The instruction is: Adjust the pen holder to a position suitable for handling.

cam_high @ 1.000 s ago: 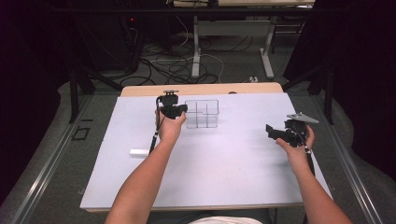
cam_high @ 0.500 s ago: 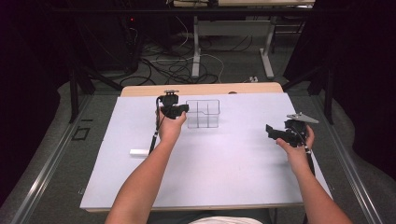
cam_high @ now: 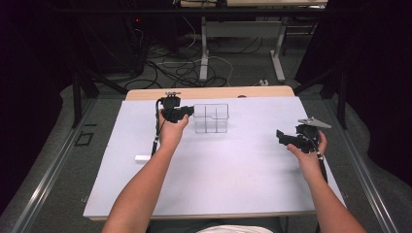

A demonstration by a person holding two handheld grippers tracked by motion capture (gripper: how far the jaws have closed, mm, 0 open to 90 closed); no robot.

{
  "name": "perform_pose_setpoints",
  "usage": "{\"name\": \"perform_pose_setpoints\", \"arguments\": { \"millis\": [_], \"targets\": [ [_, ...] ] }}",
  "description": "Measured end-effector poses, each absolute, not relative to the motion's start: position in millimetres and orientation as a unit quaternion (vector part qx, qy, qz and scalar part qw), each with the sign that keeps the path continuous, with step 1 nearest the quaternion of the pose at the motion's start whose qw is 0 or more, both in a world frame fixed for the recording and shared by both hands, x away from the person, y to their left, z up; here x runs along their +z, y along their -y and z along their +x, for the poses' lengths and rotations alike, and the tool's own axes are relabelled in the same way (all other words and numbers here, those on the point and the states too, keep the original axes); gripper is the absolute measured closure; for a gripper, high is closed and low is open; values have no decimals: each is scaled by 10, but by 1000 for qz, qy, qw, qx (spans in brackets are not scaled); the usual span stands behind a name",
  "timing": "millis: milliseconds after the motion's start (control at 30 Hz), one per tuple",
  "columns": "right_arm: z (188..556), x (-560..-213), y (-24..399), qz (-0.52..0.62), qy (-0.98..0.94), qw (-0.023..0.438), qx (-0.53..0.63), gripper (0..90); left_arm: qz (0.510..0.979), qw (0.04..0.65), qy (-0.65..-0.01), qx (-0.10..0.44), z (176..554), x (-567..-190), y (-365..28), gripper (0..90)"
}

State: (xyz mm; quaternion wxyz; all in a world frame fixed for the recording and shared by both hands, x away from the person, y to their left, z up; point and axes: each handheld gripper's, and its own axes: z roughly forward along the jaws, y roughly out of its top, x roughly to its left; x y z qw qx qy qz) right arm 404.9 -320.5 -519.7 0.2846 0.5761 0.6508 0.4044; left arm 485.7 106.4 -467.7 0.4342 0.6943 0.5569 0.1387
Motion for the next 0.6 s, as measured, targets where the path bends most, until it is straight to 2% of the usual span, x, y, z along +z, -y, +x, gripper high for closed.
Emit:
{"name": "perform_pose_setpoints", "arguments": {
  "millis": [267, 600],
  "targets": [
    [4048, -5194, 3204, 576, -650, 285, 405, 68, 696, 450, -540, 149, 4769, -4575, -1214, 598],
    [4052, -5178, 3201, 575, -651, 287, 404, 68, 704, 459, -521, 148, 4632, -4467, -1507, 444]
  ]
}}
